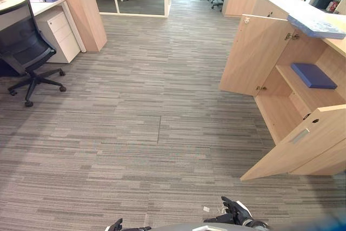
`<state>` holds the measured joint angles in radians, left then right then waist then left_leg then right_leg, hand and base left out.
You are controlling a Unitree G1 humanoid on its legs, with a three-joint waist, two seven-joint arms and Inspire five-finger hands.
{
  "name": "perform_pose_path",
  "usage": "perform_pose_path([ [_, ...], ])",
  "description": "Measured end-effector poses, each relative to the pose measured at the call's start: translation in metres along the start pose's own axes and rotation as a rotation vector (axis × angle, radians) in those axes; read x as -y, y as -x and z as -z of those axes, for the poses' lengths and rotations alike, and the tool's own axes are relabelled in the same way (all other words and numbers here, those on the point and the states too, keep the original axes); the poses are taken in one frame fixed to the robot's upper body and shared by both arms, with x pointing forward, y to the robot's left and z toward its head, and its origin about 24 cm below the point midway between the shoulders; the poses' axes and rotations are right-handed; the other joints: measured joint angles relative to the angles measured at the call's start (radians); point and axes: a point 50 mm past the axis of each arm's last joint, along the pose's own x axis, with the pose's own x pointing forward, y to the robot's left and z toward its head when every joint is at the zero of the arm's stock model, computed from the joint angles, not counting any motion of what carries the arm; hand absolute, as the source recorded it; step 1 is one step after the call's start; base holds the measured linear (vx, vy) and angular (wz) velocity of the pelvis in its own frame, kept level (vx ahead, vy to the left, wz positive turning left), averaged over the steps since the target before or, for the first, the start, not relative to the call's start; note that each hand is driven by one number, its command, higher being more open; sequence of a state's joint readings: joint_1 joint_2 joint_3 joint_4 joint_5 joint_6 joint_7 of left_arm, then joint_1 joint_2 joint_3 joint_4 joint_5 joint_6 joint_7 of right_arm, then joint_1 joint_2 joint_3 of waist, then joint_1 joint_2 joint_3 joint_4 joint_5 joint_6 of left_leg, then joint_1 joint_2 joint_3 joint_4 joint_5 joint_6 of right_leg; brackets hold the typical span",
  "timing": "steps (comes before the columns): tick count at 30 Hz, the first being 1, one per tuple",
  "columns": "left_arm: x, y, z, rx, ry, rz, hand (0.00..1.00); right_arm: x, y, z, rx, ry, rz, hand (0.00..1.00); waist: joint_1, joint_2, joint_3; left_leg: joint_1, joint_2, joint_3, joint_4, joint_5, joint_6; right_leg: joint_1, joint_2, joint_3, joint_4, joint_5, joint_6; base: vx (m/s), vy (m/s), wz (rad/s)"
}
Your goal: Walk over to the cabinet, pick up the folder, carry it to the office cabinet, place the folder inside the office cabinet, then close the office cabinet door
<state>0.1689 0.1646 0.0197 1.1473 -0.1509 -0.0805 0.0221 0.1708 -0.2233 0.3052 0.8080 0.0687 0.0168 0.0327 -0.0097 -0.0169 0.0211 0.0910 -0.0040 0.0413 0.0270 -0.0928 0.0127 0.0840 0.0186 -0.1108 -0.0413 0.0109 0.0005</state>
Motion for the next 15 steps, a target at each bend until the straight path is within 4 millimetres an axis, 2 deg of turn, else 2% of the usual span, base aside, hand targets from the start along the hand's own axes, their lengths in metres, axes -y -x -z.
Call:
perform_pose_path([
  [4, 0.003, 0.0, -0.001, 0.008, 0.015, 0.016, 1.0, -0.011, -0.005, -0.009, 0.029, -0.032, -0.026, 1.0, 0.0, 0.004, 0.012, 0.007, -0.002, -0.001, -0.005, 0.0, -0.001, 0.01, -0.003, -0.005, -0.012, 0.007, 0.022, 0.0, 0.0, 0.0],
  [6, 0.005, 0.0, -0.001, 0.008, 0.015, 0.032, 1.0, -0.02, -0.007, -0.015, 0.042, -0.046, -0.051, 1.0, 0.0, 0.015, 0.022, 0.017, -0.007, -0.002, -0.005, -0.001, -0.002, 0.022, -0.008, -0.011, -0.012, 0.004, 0.027, -0.01, 0.01, 0.02],
  [15, 0.006, 0.0, -0.003, 0.034, -0.074, 0.025, 1.0, -0.02, -0.009, -0.013, 0.031, -0.053, -0.047, 1.0, 0.0, 0.014, 0.02, 0.019, -0.023, -0.004, -0.005, 0.001, 0.001, 0.024, -0.024, -0.016, -0.008, -0.001, 0.035, -0.03, 0.015, 0.01],
])
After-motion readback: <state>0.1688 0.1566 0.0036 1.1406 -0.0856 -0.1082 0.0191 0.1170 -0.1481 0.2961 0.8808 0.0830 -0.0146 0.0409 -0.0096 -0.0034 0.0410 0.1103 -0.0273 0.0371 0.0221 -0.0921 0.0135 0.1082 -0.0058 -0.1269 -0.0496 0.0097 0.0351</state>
